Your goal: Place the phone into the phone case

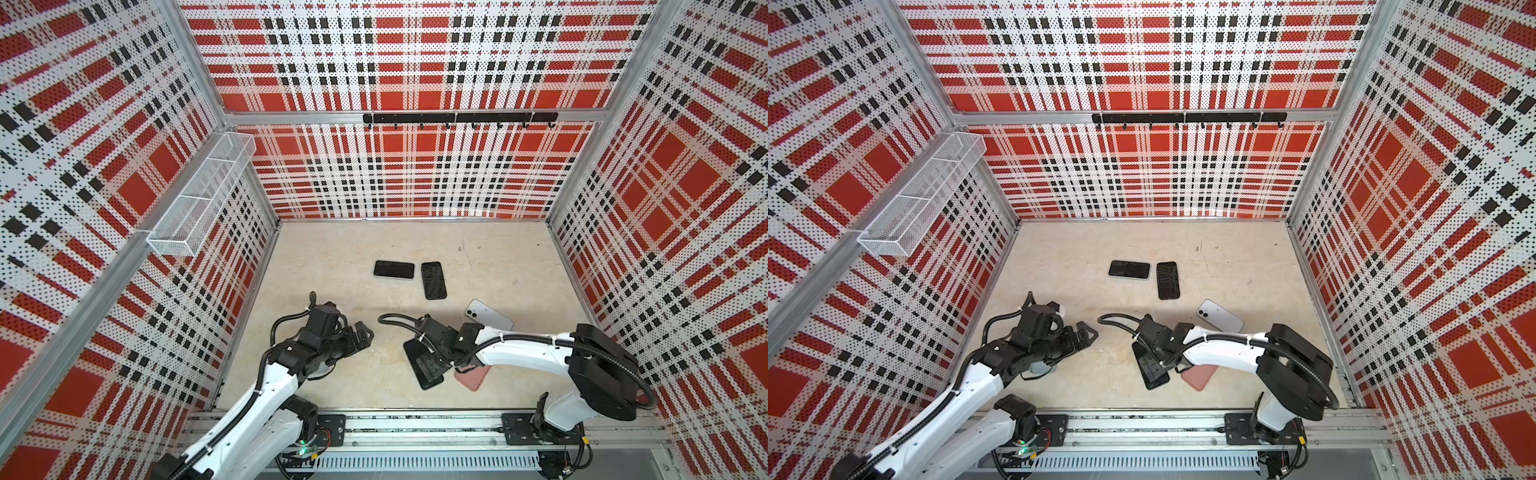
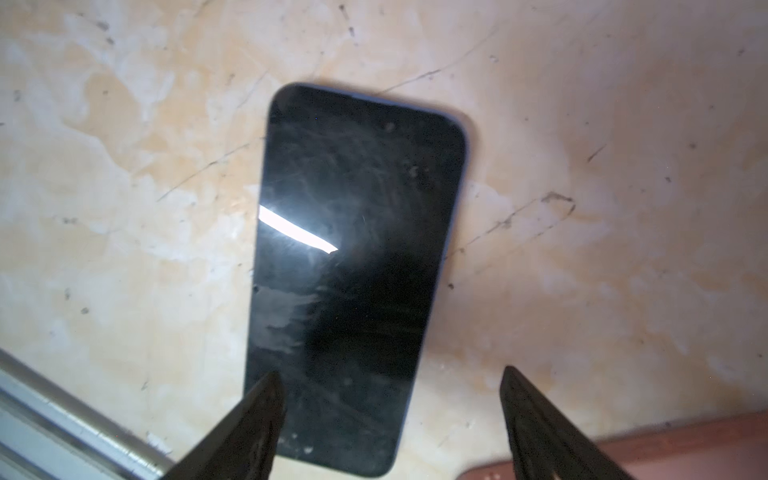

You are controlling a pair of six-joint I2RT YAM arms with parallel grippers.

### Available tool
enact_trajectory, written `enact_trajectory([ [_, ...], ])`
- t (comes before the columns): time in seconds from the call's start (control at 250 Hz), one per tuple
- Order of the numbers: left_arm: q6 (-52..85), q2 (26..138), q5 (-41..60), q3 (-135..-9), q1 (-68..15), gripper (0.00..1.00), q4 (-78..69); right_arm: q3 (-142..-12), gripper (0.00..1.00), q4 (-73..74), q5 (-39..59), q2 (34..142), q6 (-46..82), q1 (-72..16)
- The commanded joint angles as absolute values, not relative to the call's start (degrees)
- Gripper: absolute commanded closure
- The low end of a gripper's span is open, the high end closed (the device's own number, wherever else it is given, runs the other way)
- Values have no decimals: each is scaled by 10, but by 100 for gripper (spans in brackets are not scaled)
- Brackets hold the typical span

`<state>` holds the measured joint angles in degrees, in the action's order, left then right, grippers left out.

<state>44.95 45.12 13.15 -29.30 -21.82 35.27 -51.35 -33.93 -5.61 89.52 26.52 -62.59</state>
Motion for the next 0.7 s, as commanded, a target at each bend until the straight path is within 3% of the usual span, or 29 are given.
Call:
enact_trajectory([
  [0.0,461,442,136,-292,-202,0,354,-527,17,-350,-68,871,306,-640],
  [0.22,437,489,193,-299,-203,1,323,-500,14,-334,-69,846,352,-645],
  [0.508,390,657,156,-407,-257,0,299,-343,14,-214,-52,652,554,-689],
  [0.692,392,801,182,-475,-297,1,237,-300,14,-115,-24,670,610,-733],
])
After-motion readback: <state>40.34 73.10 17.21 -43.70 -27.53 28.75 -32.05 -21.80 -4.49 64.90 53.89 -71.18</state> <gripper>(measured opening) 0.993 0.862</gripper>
